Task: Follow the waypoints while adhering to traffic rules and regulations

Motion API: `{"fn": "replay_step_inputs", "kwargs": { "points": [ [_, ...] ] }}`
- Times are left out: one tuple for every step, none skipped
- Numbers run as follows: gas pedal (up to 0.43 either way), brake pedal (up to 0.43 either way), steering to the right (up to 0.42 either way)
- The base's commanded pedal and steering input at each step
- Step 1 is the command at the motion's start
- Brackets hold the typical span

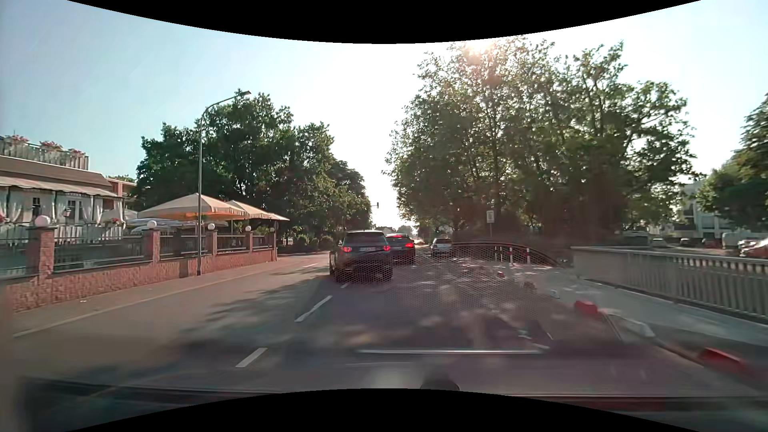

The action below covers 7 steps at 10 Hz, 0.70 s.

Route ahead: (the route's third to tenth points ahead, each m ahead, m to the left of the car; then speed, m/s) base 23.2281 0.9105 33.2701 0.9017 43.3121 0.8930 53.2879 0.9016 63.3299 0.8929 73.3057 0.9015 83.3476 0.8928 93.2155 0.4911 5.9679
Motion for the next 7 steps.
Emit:
{"fn": "replay_step_inputs", "kwargs": {
  "points": [
    [0.0,0.226,-0.007],
    [0.0,0.226,-0.007],
    [0.0,0.232,-0.009],
    [0.0,0.232,-0.012],
    [0.0,0.232,-0.012],
    [0.0,0.226,-0.012],
    [0.0,0.226,-0.011]
  ]
}}
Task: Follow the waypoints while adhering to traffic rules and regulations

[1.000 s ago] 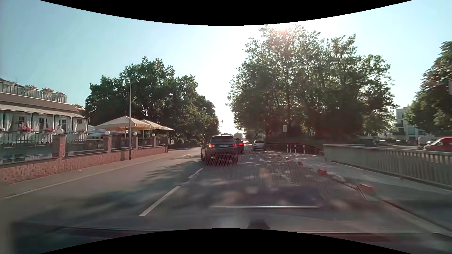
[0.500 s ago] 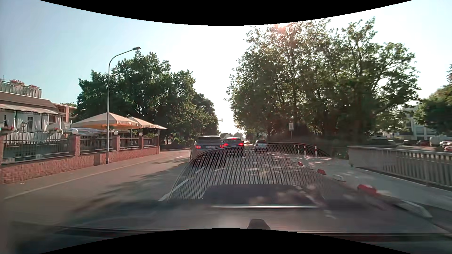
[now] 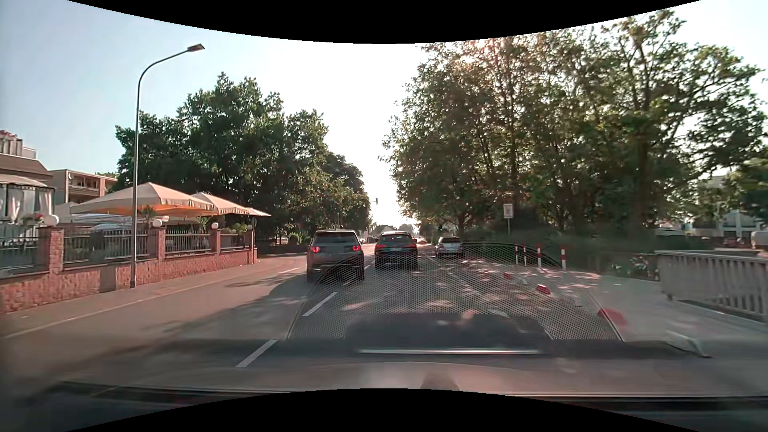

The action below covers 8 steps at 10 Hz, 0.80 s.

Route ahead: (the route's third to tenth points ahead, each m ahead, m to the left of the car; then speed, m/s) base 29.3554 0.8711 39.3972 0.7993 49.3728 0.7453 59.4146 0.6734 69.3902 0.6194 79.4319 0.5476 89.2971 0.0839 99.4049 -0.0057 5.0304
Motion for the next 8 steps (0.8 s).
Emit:
{"fn": "replay_step_inputs", "kwargs": {
  "points": [
    [0.0,0.232,-0.01],
    [0.0,0.232,-0.01],
    [0.0,0.232,-0.009],
    [0.0,0.232,-0.01],
    [0.0,0.226,-0.009],
    [0.0,0.232,-0.01],
    [0.0,0.232,-0.01],
    [0.0,0.232,-0.009]
  ]
}}
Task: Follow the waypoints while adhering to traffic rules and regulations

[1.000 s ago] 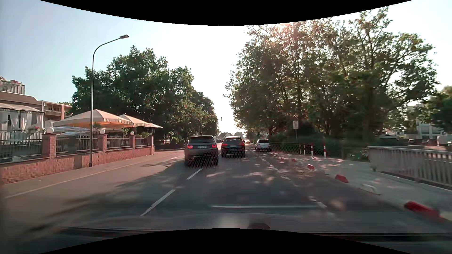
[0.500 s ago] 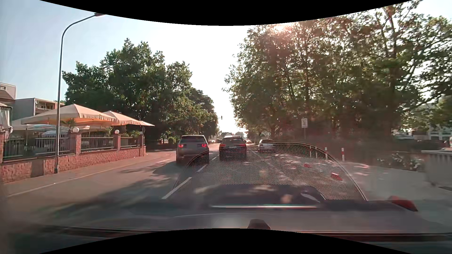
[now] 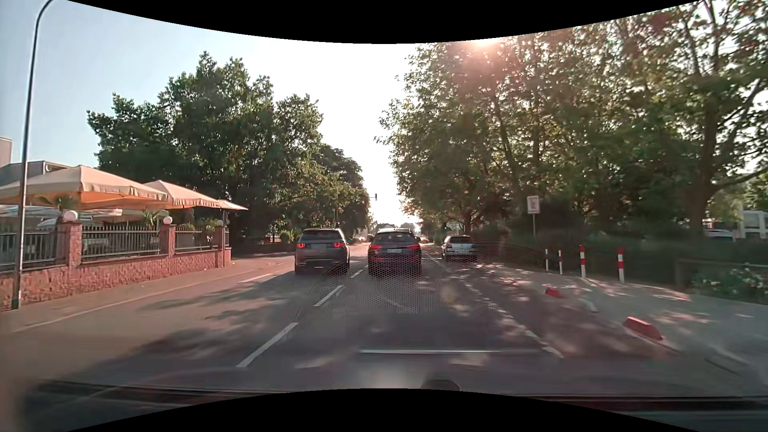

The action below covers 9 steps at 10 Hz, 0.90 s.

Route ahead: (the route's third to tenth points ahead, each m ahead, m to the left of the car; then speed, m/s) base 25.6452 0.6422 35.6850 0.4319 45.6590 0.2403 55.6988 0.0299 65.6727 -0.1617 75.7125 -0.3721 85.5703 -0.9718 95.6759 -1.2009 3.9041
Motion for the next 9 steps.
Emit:
{"fn": "replay_step_inputs", "kwargs": {
  "points": [
    [0.0,0.232,-0.01],
    [0.0,0.232,-0.009],
    [0.0,0.232,-0.009],
    [0.0,0.22,-0.009],
    [0.0,0.201,-0.009],
    [0.0,0.165,-0.009],
    [0.0,0.128,-0.01],
    [0.0,0.098,-0.01],
    [0.0,0.037,-0.009]
  ]
}}
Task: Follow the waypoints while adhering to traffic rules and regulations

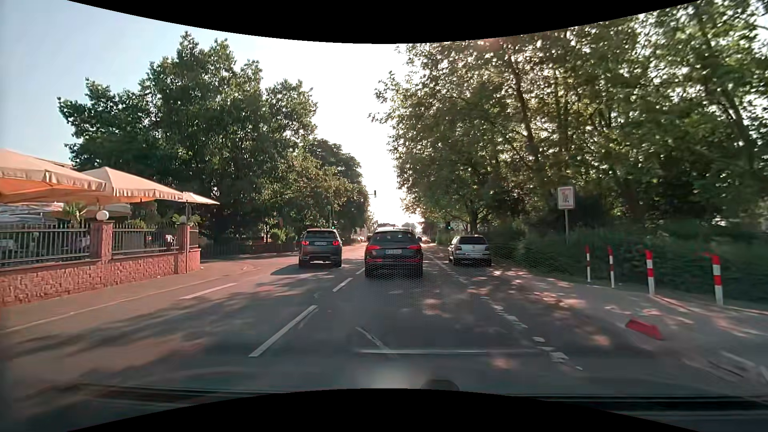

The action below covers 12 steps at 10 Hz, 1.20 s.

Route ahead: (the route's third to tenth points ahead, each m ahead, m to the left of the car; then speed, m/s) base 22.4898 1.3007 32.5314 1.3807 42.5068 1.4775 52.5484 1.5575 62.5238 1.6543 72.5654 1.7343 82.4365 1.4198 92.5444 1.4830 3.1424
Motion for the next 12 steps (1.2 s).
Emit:
{"fn": "replay_step_inputs", "kwargs": {
  "points": [
    [0.0,0.0,-0.009],
    [0.0,0.0,-0.009],
    [0.0,0.0,-0.01],
    [0.0,0.0,-0.009],
    [0.0,0.0,-0.009],
    [0.0,0.0,-0.009],
    [0.008,0.0,-0.009],
    [0.039,0.0,-0.009],
    [0.059,0.0,-0.009],
    [0.098,0.0,-0.009],
    [0.138,0.0,-0.009],
    [0.15,0.0,-0.009]
  ]
}}
